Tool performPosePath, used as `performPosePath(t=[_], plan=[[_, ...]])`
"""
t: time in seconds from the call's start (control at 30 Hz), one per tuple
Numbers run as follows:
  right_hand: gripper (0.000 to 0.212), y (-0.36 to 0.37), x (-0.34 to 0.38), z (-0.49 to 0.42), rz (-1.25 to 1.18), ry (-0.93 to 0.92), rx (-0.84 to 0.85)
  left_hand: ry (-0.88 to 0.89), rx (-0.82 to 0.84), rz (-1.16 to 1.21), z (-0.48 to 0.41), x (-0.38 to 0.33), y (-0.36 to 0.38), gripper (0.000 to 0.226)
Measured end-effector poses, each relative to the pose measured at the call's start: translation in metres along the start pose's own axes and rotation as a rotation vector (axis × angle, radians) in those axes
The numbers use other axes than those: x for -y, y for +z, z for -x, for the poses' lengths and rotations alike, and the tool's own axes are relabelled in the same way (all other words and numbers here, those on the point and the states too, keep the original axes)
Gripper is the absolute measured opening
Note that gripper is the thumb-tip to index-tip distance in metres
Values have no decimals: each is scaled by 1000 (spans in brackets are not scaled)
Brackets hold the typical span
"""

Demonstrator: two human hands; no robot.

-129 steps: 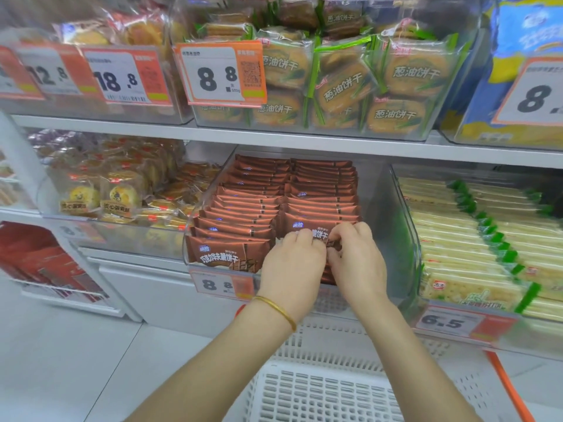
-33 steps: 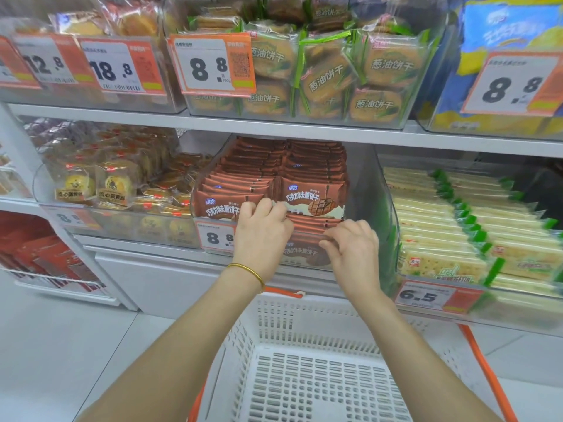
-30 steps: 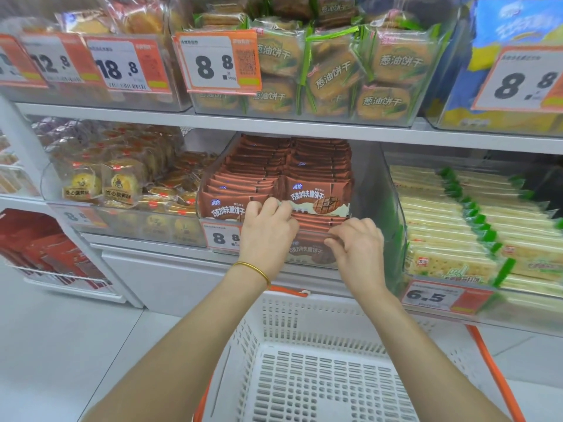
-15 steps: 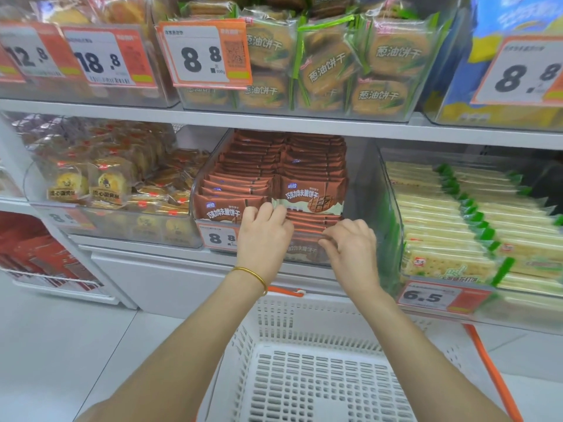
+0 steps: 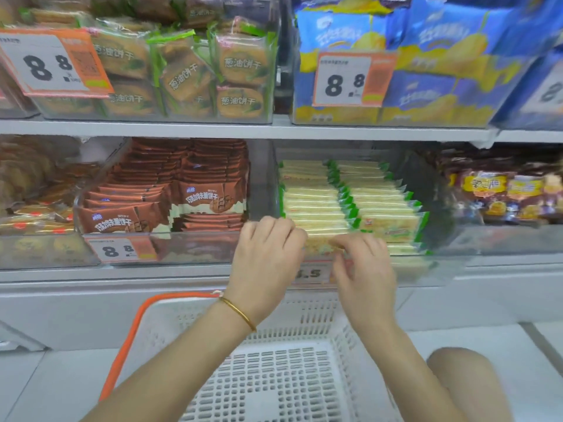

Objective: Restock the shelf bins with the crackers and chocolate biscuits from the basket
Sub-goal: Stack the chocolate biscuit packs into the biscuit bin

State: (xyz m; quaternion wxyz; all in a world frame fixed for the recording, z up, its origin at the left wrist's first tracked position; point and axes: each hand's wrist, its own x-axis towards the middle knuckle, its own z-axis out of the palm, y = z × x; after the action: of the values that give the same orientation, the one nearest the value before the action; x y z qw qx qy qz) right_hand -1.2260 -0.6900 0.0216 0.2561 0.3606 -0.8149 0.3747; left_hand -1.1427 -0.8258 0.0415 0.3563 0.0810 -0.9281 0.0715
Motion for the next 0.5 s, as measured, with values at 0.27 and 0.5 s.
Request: performPosePath(t=[0.27,0.5], plan=[[33,0,-47,-41,-52,292,325,-68,398,84,-61,-33,36,50],[25,-9,-43,-66,109,221,263,-135,641,-24,-108,-11,55,31]])
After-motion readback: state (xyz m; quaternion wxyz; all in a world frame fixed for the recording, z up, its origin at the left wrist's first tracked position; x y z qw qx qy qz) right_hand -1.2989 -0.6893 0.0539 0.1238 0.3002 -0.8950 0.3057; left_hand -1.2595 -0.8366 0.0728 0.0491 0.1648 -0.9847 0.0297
